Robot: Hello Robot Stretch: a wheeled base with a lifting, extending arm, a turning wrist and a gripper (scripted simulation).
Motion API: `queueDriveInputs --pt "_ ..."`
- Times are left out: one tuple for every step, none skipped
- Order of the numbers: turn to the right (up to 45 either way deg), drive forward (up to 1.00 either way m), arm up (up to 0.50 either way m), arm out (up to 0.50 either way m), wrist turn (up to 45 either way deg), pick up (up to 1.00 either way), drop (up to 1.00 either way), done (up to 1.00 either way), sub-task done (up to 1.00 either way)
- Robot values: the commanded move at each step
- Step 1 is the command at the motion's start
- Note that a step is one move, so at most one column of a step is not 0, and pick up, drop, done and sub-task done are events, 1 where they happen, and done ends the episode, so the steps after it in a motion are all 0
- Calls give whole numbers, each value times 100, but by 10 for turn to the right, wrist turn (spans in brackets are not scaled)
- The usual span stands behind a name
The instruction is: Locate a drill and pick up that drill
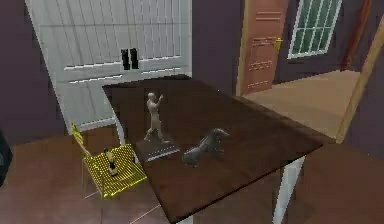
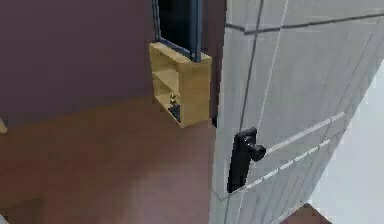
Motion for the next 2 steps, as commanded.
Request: queueDriveInputs --pt "-450 0 0 0 0 0 0 0 0" --pt "-450 0 0 0 0 0 0 0 0"
